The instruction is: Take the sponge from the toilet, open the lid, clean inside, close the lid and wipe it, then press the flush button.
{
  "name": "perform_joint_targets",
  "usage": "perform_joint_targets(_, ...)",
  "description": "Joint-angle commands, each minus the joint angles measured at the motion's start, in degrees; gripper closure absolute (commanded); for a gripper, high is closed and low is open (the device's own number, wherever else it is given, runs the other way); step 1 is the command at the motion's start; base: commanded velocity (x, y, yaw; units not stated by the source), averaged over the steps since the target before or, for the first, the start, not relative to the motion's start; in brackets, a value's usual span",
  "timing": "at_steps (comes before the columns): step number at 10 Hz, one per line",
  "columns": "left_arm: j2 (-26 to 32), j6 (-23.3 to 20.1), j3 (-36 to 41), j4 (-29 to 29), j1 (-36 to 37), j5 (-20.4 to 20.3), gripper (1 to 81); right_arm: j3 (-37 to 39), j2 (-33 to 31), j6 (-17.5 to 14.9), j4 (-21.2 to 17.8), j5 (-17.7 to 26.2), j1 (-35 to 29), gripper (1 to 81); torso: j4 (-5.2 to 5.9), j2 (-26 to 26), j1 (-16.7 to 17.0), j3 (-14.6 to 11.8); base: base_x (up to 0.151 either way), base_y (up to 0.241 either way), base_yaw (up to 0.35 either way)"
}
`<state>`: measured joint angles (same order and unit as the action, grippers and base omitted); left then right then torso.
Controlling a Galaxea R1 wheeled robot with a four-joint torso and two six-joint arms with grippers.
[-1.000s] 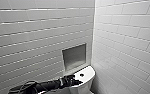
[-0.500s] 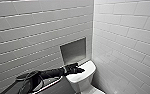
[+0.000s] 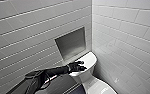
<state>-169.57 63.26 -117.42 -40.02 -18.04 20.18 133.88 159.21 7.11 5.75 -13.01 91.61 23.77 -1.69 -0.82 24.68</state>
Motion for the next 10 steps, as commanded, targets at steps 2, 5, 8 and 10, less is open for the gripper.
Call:
perform_joint_targets(2, -1.38, 0.98, -2.37, 0.99, 14.37, 1.01, 1.0, -0.91, 0.17, 0.01, 0.49, 3.78, 0.46, 81.1, 0.00, 0.00, 0.00, 1.40, 0.000, 0.000, 0.000)
perform_joint_targets(5, -2.61, 1.34, -4.47, 2.76, 18.43, 1.18, 1.0, -0.91, 0.43, -0.08, 0.48, 3.78, 0.64, 81.1, 0.00, 0.04, -0.04, 2.38, 0.000, 0.000, 0.000)
perform_joint_targets(8, -5.51, 0.64, -12.39, 2.32, 17.99, 1.01, 1.0, -0.91, 0.61, -0.08, 0.40, 3.78, 0.91, 81.1, 0.00, 0.04, -0.06, 3.79, 0.000, 0.000, 0.000)
perform_joint_targets(10, -6.31, 0.64, -15.03, 2.23, 18.52, 0.57, 1.0, -1.08, 0.61, -0.16, 0.40, 3.78, 1.08, 81.1, 0.00, 0.04, -0.06, 6.13, 0.000, 0.000, 0.000)
